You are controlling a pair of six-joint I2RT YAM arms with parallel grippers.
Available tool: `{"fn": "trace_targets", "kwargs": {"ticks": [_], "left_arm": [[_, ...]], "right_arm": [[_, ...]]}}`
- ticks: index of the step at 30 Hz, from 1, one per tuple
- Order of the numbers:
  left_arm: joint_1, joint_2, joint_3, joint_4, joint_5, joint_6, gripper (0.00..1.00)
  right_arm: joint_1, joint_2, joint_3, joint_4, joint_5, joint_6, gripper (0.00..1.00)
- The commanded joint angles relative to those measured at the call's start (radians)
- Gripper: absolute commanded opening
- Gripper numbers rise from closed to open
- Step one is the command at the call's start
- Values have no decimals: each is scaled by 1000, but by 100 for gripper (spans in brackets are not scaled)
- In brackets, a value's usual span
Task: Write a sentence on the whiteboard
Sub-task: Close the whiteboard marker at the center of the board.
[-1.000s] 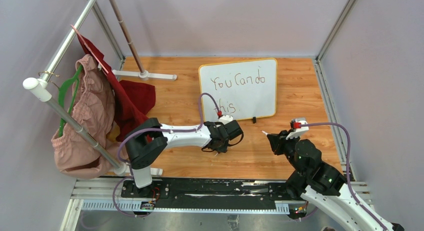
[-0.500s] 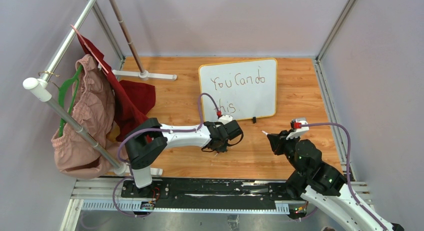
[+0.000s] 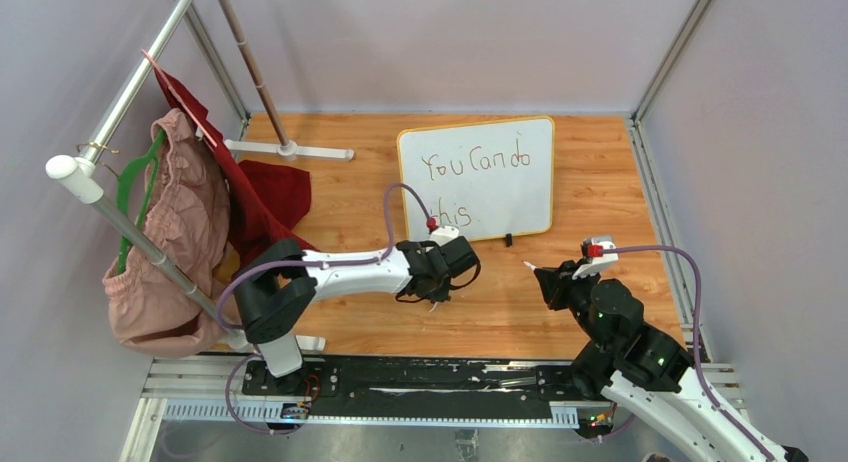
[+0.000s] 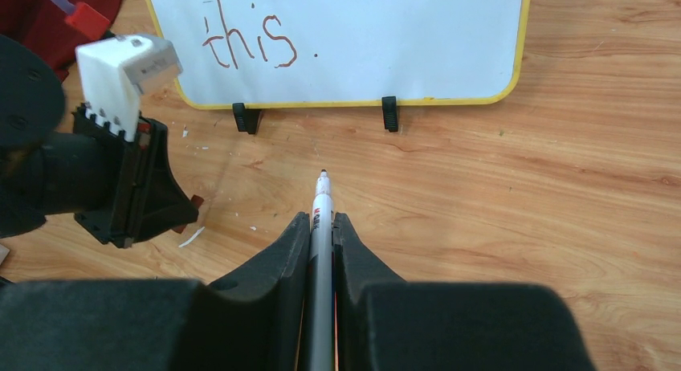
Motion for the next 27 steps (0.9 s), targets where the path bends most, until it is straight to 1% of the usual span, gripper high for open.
{"fn": "trace_targets", "kwargs": {"ticks": [1,3,7,12,15,21,24,27], "left_arm": [[22,-131,-2,-9,-15,0,0],[28,-203,-2,-4,-8,5,0],[53,-409,-18,71,25,47,0],[116,-606,-32,237,109,120,0],[136,-690,-38,351,138,147,0],[157,-769,5,503,185,182,0],[160,-795,37,546,186,196,0],[160,-830,40,647,193,229,0]], "right_arm": [[11,-16,-4,7,12,5,0],[11,-18,0,3,9,3,0],[10,-18,15,9,-1,-10,0],[11,9,47,98,-17,-79,0],[11,66,80,212,-32,-128,0],[30,286,201,497,-84,-243,0],[97,371,266,662,-39,-355,0],[182,440,320,828,5,-493,0]]}}
